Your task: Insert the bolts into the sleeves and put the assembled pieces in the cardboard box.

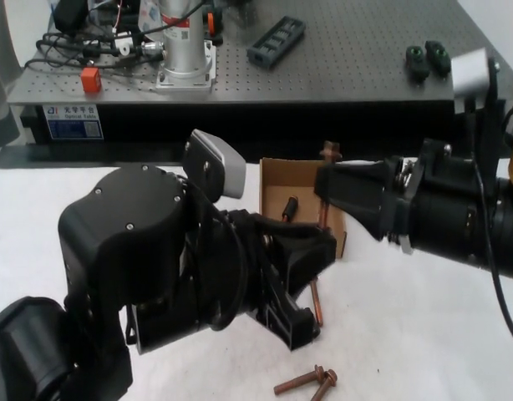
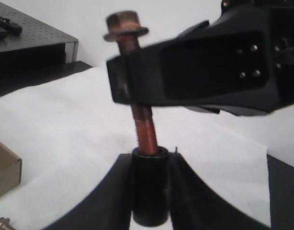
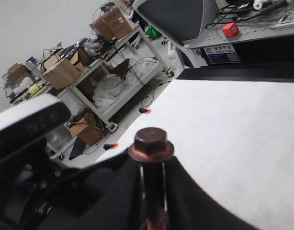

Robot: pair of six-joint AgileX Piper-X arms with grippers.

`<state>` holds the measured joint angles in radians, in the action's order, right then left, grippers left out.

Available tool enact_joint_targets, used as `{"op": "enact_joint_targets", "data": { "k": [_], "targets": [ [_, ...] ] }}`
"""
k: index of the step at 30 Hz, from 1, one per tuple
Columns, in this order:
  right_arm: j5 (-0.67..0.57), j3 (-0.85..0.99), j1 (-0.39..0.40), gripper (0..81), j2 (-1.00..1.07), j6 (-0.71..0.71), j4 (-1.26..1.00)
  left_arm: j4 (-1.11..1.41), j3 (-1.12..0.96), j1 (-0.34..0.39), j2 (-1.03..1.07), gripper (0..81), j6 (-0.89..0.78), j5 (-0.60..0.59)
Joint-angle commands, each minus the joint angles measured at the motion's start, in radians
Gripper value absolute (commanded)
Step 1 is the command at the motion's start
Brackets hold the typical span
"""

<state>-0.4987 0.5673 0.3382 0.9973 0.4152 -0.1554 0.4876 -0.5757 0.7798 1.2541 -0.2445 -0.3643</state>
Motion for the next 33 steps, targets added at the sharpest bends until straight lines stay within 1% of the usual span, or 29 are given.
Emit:
{"op": "enact_joint_targets", "data": {
  "k": [1, 2, 3, 6, 7, 9, 12, 14, 16, 18, 22, 26, 29, 31, 33],
  "targets": [
    [-0.058, 0.004, 0.002, 35.6, -0.007, -0.034, 0.014, 0.038, -0.011, 0.0, -0.014, 0.7, -0.002, 0.031],
    [-0.058, 0.006, 0.002, 41.0, -0.007, -0.034, 0.014, 0.038, -0.011, 0.0, -0.014, 0.7, 0.007, 0.053],
    [-0.058, 0.006, -0.006, 41.5, -0.012, -0.034, 0.014, 0.038, -0.011, 0.0, -0.014, 0.7, 0.023, 0.075],
    [-0.058, 0.006, -0.052, 35.7, -0.046, -0.056, 0.021, 0.038, -0.02, 0.0, -0.003, 0.7, 0.062, 0.174],
    [-0.058, 0.006, -0.075, 34.7, -0.066, -0.07, 0.029, 0.038, -0.031, -0.008, 0.011, 0.7, 0.059, 0.204],
    [-0.039, 0.006, -0.122, 34.7, -0.103, -0.095, 0.06, 0.038, -0.069, -0.038, 0.058, 0.7, 0.035, 0.226],
    [0.022, 0.006, -0.2, 34.7, -0.157, -0.132, 0.164, -0.08, -0.217, -0.102, 0.187, 0.7, -0.077, 0.249],
    [0.076, 0.006, -0.241, 34.7, -0.178, -0.159, 0.253, -0.253, -0.372, -0.146, 0.309, 0.7, -0.081, 0.249],
    [0.125, 0.006, -0.264, 34.7, -0.181, -0.194, 0.363, -0.426, -0.539, -0.173, 0.45, 0.7, -0.058, 0.249],
    [0.17, 0.006, -0.268, 34.7, -0.176, -0.214, 0.444, -0.61, -0.711, -0.187, 0.581, 0.7, 0.011, 0.249],
    [0.222, 0.006, -0.265, 34.7, -0.145, -0.237, 0.55, -0.939, -1.086, -0.189, 0.83, 0.7, 0.127, 0.249],
    [0.23, 0.006, -0.265, 34.7, -0.092, -0.237, 0.597, -1.124, -1.361, -0.189, 1.028, 0.7, 0.17, 0.249],
    [0.23, 0.009, -0.265, 34.7, -0.039, -0.237, 0.617, -1.219, -1.488, -0.189, 1.112, 0.6, 0.178, 0.249],
    [0.23, 0.014, -0.265, 34.7, 0.003, -0.237, 0.636, -1.239, -1.527, -0.189, 1.137, 0.7, 0.178, 0.249],
    [0.23, 0.036, -0.265, 34.7, 0.057, -0.237, 0.678, -1.241, -1.53, -0.189, 1.141, 5.2, 0.178, 0.249]
  ]
}}
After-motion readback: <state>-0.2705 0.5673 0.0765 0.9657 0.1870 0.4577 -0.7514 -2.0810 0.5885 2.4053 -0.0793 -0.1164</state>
